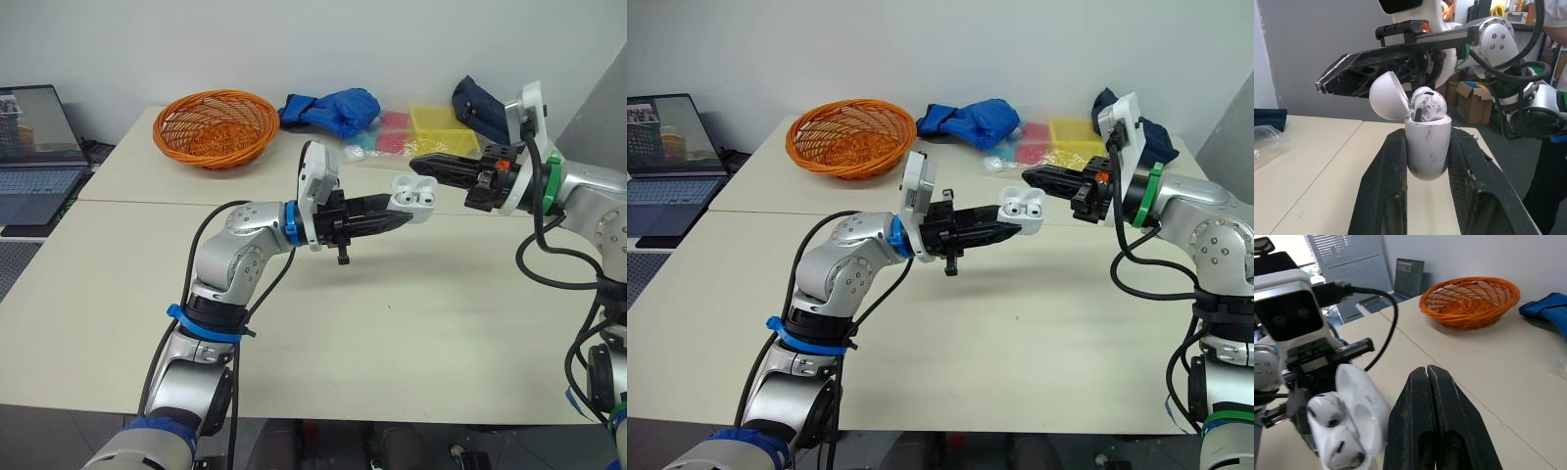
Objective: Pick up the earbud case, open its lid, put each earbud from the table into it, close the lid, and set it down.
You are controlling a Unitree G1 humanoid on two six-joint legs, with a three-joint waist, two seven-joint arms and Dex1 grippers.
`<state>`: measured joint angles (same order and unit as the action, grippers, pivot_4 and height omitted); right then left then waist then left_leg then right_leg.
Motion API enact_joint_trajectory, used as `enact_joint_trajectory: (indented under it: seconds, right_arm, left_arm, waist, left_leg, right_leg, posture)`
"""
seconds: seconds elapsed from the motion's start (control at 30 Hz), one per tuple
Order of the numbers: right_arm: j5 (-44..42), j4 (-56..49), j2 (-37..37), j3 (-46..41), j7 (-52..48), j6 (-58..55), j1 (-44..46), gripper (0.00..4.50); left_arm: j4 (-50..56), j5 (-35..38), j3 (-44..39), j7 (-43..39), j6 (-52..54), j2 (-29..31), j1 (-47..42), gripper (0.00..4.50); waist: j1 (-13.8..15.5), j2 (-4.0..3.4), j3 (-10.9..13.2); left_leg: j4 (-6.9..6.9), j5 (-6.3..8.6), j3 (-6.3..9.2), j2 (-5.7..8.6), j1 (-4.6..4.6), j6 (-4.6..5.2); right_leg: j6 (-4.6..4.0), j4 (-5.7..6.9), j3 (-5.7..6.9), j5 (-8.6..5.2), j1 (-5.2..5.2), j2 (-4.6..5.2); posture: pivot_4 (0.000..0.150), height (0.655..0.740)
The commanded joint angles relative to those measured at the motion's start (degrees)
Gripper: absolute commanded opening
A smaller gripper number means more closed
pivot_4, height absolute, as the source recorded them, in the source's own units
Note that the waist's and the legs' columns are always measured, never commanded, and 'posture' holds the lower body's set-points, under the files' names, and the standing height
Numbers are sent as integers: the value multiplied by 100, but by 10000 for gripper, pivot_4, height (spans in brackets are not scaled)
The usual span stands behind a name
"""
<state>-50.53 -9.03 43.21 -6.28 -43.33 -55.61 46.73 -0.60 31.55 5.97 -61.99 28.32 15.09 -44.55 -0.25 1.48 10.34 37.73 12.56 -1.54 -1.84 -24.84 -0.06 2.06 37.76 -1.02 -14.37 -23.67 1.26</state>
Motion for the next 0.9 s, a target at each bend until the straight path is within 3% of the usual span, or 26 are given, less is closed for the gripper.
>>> enact_joint_trajectory:
  seconds: [0.03,0.47,0.63,0.9]
  right_arm:
    - [-27,-287,85,-134,-47,-26,61,295]
    - [-45,-793,61,-400,228,-146,-180,295]
    - [1299,-1546,-229,-159,903,1345,-509,295]
    - [1393,-1805,-723,-303,1826,1021,-247,295]
  left_arm:
    - [78,44,-17,3,-96,-48,-130,7613]
    - [-134,9,-32,50,-172,-109,-235,7613]
    - [-50,130,-155,359,52,-205,-140,7613]
    - [-191,-107,-133,613,-317,-332,-176,7613]
  waist:
    - [0,0,0]
    - [3,0,0]
    - [-9,0,0]
    - [0,0,0]
  left_leg:
    - [1,0,0,0,0,0]
    - [2,0,0,1,0,0]
    - [1,0,0,2,0,0]
    - [13,-1,-2,2,0,-1]
  right_leg:
    - [0,0,0,0,0,0]
    - [2,3,0,-1,0,0]
    - [12,1,-1,-6,-1,0]
    - [5,19,-4,-2,-4,1]
  posture:
    - [1500,7400]
    - [1500,7400]
    - [1500,7400]
    - [1500,7400]
